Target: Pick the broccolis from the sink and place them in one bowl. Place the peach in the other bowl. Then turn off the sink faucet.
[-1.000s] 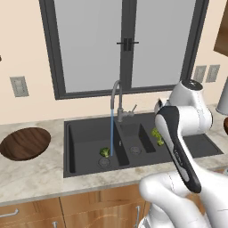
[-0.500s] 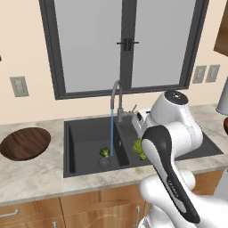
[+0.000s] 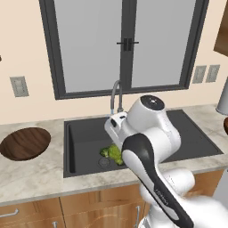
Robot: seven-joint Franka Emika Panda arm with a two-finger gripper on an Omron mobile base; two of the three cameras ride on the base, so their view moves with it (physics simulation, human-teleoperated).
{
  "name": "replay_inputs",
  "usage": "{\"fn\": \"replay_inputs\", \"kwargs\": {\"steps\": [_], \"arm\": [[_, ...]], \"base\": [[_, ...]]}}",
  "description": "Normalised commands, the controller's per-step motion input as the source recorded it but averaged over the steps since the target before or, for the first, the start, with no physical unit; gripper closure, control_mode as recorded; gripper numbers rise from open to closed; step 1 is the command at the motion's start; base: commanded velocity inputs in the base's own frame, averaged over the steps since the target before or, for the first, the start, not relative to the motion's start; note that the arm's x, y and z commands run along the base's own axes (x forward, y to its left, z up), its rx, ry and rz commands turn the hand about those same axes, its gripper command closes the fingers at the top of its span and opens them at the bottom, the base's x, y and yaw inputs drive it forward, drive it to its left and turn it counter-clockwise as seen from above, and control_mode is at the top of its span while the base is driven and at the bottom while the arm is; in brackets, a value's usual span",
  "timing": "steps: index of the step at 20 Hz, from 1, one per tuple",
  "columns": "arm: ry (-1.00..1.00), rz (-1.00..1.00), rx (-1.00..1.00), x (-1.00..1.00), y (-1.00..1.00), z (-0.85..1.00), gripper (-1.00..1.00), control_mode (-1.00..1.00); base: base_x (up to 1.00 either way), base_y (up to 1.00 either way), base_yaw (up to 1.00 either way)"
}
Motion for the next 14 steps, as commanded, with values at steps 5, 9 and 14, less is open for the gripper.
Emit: {"fn": "replay_inputs", "kwargs": {"steps": [5, 9, 14], "arm": [[-0.06, 0.12, 0.00, 0.01, 0.60, 0.08, 1.00, -1.00], [-0.04, 0.02, 0.00, 0.17, 0.68, 0.00, 1.00, -1.00], [-0.01, 0.00, 0.00, 0.35, 0.56, 0.00, 1.00, -1.00]], "base": [[0.00, 0.00, 0.00], [0.00, 0.00, 0.00], [0.00, 0.00, 0.00]]}}
